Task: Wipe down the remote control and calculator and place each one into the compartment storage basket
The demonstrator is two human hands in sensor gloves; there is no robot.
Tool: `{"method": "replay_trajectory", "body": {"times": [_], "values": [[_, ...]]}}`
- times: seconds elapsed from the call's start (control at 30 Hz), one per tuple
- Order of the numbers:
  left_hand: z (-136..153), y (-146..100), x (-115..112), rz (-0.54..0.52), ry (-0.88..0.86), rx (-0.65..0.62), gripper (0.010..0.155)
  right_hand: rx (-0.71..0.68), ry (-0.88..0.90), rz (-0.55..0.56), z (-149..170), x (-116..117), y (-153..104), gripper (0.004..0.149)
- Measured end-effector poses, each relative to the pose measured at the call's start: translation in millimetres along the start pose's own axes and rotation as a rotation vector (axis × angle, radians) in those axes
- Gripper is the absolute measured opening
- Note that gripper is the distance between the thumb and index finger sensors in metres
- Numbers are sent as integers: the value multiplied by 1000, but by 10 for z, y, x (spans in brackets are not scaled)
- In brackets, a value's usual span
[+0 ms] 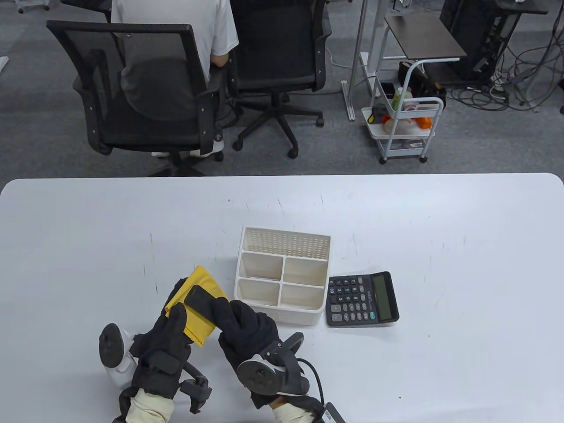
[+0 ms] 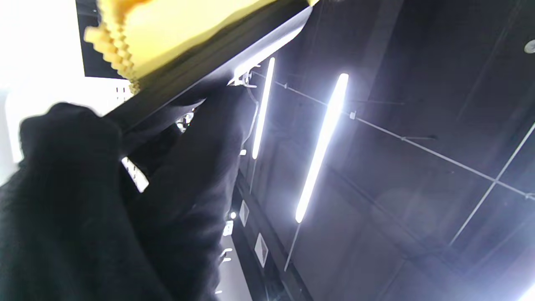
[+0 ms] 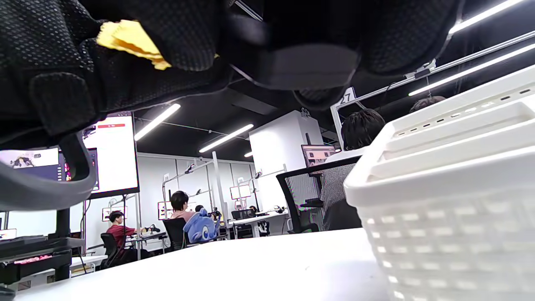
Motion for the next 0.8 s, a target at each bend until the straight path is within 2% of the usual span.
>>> {"method": "replay_trajectory", "body": {"times": [0.17,0.23,0.43,0.53,0.7,0.8], "values": [[24,-14,42,-31,-25,-4,56,-63,9,-24,-30,37,-27,70],[64,-10,17,-15,18,19,57,-81,-2,-12,-68,38,-20,69],[81,6,-29,16,30,16,58,10,-12,13,30,0,8,69],[56,8,6,-2,12,12,57,22,-11,-18,94,14,4,69],[29,-17,79,-55,-14,-5,57,-55,-24,-27,29,54,-39,70],[39,-30,72,-44,13,-4,57,-83,-31,-22,-35,52,-34,69]]}}
Point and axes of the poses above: the tracker on the back of each hand, its own z axis roughly to the little-finger side, its own y axis roughly from the wrist to the fingertips, x = y × z, the point moved 1 cm from there along y, roughly from the wrist to the fingertips, and after that the axes turned 6 degrees about -z, right-handed, at the moved point
